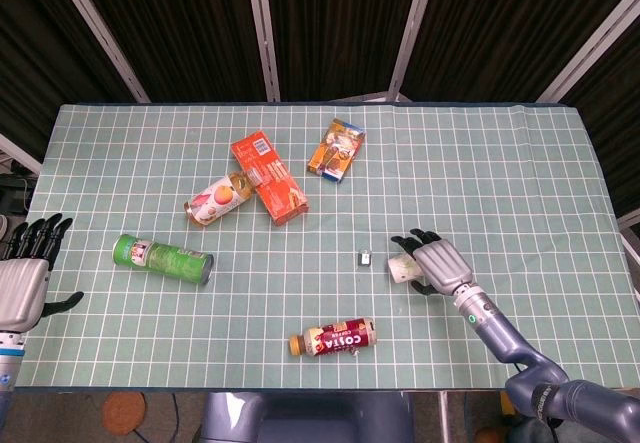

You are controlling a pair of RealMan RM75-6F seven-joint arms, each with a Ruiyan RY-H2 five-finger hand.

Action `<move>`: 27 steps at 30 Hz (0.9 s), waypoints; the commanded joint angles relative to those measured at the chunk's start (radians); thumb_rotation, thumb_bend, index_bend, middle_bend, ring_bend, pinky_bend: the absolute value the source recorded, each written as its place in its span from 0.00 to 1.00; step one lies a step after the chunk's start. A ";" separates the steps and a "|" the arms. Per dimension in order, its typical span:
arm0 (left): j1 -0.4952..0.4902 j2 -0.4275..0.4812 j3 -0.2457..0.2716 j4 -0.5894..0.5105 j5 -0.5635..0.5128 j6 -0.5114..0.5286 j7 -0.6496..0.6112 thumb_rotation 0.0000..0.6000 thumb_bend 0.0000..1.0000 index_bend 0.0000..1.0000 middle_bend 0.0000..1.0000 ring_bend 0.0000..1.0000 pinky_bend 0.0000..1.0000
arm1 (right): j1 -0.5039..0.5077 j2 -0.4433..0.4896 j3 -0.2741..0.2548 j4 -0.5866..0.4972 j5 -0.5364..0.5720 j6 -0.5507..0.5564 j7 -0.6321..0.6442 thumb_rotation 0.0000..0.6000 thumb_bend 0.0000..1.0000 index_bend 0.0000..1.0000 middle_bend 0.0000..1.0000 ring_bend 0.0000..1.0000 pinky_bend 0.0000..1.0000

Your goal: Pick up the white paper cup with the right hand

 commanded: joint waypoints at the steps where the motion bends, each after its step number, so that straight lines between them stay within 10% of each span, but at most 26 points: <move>1: 0.000 0.000 0.001 -0.003 0.001 0.001 0.001 1.00 0.00 0.00 0.00 0.00 0.00 | -0.001 0.031 -0.007 -0.041 0.019 0.004 -0.098 1.00 0.04 0.00 0.00 0.00 0.00; 14: 0.008 0.010 0.005 -0.016 0.020 0.015 -0.006 1.00 0.00 0.00 0.00 0.00 0.00 | -0.036 0.042 -0.093 -0.230 0.006 0.133 -0.752 1.00 0.04 0.00 0.00 0.00 0.00; 27: 0.007 0.010 0.001 -0.009 0.011 0.010 -0.010 1.00 0.00 0.00 0.00 0.00 0.00 | -0.015 -0.083 -0.079 -0.096 0.031 0.142 -0.992 1.00 0.08 0.00 0.00 0.00 0.00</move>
